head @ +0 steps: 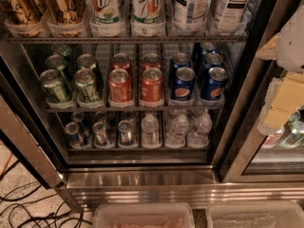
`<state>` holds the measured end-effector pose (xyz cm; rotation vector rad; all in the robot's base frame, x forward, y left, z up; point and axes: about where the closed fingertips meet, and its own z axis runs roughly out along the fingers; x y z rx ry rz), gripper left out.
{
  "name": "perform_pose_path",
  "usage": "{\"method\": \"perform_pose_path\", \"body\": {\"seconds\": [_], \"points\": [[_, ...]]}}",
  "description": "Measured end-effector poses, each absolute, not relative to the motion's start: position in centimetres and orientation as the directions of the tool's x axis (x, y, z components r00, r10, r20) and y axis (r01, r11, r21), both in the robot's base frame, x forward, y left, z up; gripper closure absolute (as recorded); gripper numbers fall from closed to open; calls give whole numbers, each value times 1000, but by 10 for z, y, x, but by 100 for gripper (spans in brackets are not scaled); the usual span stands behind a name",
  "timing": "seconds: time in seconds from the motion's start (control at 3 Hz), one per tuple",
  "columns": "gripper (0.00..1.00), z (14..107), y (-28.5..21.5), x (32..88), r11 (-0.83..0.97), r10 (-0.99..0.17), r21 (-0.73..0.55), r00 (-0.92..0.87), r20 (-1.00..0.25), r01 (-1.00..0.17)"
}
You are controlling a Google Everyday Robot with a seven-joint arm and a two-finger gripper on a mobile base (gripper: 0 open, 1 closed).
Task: Pick redbull can from bottom shelf of fridge
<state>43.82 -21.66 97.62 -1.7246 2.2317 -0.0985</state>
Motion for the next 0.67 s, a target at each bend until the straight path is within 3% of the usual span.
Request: {"method": "perform_pose_path", "body": {"seconds": [0.67], "points": [[0,980,-202,436,263,-948,-256,-201,-247,-930]]}}
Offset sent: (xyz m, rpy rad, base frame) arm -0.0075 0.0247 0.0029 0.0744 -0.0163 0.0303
